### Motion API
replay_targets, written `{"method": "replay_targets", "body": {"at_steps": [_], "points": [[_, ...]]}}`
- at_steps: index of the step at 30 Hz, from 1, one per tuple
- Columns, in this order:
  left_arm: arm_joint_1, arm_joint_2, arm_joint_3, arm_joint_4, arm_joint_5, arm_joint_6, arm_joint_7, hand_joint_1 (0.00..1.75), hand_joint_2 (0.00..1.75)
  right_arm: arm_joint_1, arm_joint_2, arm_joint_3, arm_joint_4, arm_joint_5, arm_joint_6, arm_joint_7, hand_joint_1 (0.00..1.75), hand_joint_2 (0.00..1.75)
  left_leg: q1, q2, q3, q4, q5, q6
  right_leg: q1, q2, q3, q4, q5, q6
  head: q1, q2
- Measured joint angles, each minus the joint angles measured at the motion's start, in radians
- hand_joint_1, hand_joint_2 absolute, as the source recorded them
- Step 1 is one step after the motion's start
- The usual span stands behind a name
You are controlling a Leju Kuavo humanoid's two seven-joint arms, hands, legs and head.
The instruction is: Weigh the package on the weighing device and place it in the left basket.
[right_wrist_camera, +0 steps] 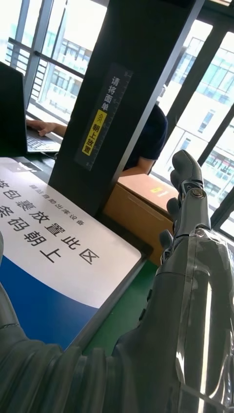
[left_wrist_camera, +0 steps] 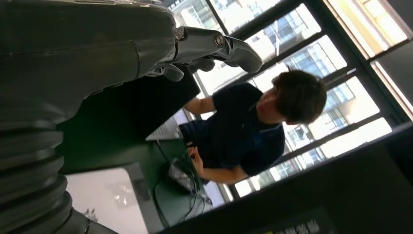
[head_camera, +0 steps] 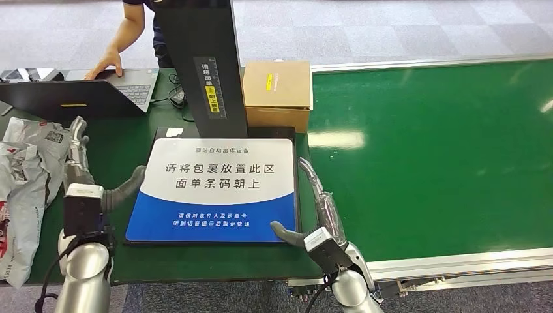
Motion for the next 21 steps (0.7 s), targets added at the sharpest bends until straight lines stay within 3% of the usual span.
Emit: {"method": "replay_targets", "body": {"at_steps": [9, 21], "points": [[0.082, -0.046, -0.124, -0.005, 0.016, -0.033, -0.022, 0.00, 1.75, -0.001, -0.005, 0.000, 0.000, -0.003, 0.000, 0.004, 0.00, 1.75, 0.000, 0.000, 0.000, 0.000, 0.000, 0.000, 0.000, 0.000, 0.000, 0.000, 0.000, 0.000, 0.000, 0.000], [0.032, -0.085, -0.229, 0.104, 0.072, -0.025, -0.087, 0.00, 1.75, -0.029, -0.016, 0.010, 0.022, -0.001, -0.013, 0.002, 0.00, 1.75, 0.000, 0.000, 0.000, 0.000, 0.000, 0.000, 0.000, 0.000, 0.000, 0.000, 0.000, 0.000, 0.000, 0.000]]}}
